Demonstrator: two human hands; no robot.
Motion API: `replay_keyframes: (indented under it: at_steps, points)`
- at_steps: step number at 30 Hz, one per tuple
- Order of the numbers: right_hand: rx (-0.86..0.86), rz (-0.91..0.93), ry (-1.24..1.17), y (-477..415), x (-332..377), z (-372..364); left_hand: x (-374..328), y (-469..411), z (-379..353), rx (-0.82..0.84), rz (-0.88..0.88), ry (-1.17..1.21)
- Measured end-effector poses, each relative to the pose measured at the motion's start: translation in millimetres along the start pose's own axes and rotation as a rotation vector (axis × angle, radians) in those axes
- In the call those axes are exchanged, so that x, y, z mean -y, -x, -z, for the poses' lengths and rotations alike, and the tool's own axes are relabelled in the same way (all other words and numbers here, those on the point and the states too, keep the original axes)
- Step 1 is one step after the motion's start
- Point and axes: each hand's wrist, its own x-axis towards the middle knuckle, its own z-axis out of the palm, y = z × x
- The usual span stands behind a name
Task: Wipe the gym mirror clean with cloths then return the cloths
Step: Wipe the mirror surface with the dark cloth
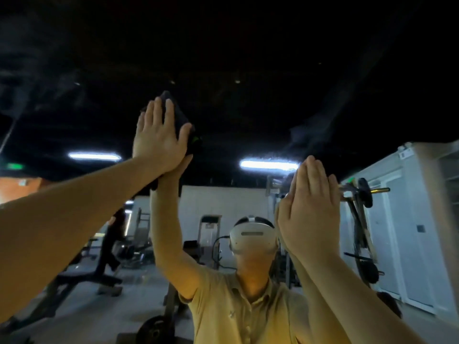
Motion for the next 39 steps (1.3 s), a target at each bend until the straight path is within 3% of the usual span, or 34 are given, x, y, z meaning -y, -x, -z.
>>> replay_keyframes:
  at_steps: [2,5,8,12,21,23,26,28,32,35,37,39]
  points:
    - [-0.003,0.0,-0.04,-1,0,0,-42,-1,-3,-0.028,0.016,0.027]
    - [0.016,0.02,-0.073,-2,-7,5,-130,14,-16,-0.07,-0.21,0.054]
    - [0.071,0.1,0.025,-3,-20,13,-195,38,-19,0.02,-0.425,0.071]
    - [0.1,0.059,0.082,-2,-15,18,-156,46,-14,0.061,-0.521,0.012]
    - [0.074,-0.126,0.055,6,22,10,107,114,1,0.053,0.037,0.003]
    - [0.068,-0.145,0.037,6,25,12,130,140,0,0.036,0.183,0.01]
    - [0.078,-0.158,0.04,6,28,15,102,151,-4,0.04,0.301,0.075]
    - [0.094,-0.158,0.056,7,29,17,61,151,-9,0.007,0.188,0.096]
    - [0.175,-0.145,0.064,4,26,22,-36,175,-29,0.024,-0.241,0.091]
    - [0.249,-0.145,0.054,10,31,34,-44,198,-34,0.099,-0.604,0.044]
    - [0.278,-0.109,0.058,17,36,42,-6,197,-31,0.105,-0.655,0.031]
    - [0.288,-0.068,0.079,27,40,49,40,193,-28,0.102,-0.546,-0.004]
